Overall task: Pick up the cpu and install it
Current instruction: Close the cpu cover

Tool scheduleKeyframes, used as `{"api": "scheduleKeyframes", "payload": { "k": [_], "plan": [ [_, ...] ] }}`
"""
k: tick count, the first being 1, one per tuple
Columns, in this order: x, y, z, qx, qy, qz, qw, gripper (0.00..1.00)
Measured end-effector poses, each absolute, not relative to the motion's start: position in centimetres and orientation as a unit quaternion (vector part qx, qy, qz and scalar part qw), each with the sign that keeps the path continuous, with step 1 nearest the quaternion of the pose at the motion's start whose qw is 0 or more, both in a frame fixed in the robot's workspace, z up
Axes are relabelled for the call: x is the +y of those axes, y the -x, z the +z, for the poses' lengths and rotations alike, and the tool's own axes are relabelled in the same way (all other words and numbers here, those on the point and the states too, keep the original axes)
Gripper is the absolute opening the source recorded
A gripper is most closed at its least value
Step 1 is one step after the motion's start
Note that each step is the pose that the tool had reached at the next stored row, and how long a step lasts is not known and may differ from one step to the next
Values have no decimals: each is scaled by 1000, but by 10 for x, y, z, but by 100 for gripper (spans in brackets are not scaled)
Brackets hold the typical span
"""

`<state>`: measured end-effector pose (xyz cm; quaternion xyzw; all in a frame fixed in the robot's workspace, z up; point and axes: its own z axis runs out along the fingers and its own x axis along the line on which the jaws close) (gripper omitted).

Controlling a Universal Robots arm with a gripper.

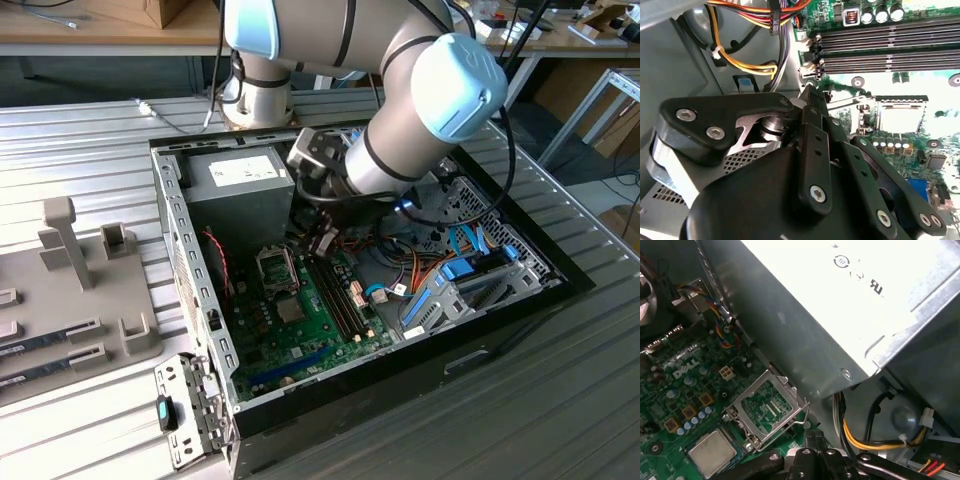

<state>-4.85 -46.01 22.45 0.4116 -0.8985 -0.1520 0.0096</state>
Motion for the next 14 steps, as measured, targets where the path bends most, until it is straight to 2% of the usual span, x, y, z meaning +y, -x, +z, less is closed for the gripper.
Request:
{"api": "scheduleKeyframes", "payload": {
  "k": [14],
  "plan": [
    [-445, 54, 208, -898, -412, -154, 9, 11]
  ]
}}
